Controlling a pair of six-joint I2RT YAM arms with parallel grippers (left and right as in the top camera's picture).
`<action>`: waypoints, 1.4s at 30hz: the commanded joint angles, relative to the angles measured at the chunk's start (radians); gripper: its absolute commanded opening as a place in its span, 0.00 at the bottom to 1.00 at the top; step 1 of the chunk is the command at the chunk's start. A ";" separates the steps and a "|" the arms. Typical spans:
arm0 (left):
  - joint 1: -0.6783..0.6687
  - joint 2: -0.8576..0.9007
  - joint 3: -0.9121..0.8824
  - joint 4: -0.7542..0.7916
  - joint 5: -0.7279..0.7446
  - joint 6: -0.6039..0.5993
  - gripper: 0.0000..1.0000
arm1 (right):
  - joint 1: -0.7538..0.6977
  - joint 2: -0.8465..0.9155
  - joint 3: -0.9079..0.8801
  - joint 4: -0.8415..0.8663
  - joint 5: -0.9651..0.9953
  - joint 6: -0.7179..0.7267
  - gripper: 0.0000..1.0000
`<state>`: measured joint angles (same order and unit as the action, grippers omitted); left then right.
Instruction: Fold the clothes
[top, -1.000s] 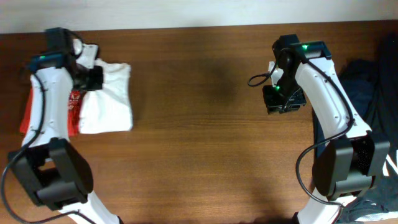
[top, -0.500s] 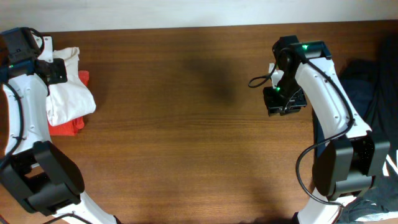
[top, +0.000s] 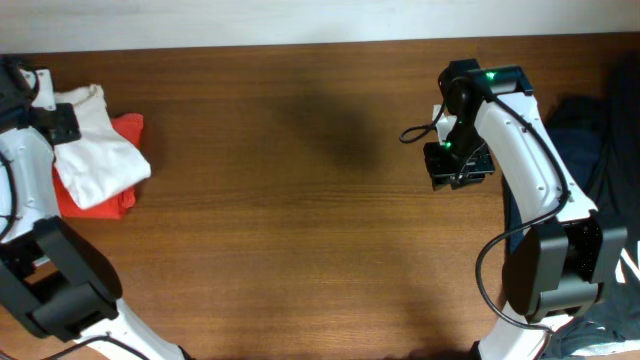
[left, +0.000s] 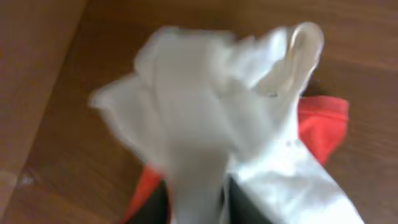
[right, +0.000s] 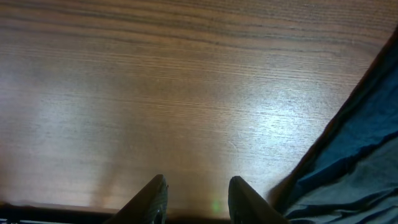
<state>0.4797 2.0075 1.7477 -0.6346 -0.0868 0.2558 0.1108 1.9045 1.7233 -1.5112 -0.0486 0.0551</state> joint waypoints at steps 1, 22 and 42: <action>0.033 0.004 0.020 0.018 -0.008 0.007 0.99 | -0.008 -0.024 0.012 -0.004 0.016 0.003 0.36; -0.589 -0.081 0.086 -0.819 0.229 -0.265 0.99 | -0.138 -0.010 -0.014 -0.031 -0.262 0.000 0.77; -0.582 -1.388 -0.880 -0.203 0.222 -0.267 0.99 | -0.157 -1.214 -0.672 0.346 -0.089 0.005 0.99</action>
<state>-0.1051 0.7410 0.9672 -0.8726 0.1310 -0.0051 -0.0479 0.7570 1.0752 -1.1652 -0.1837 0.0528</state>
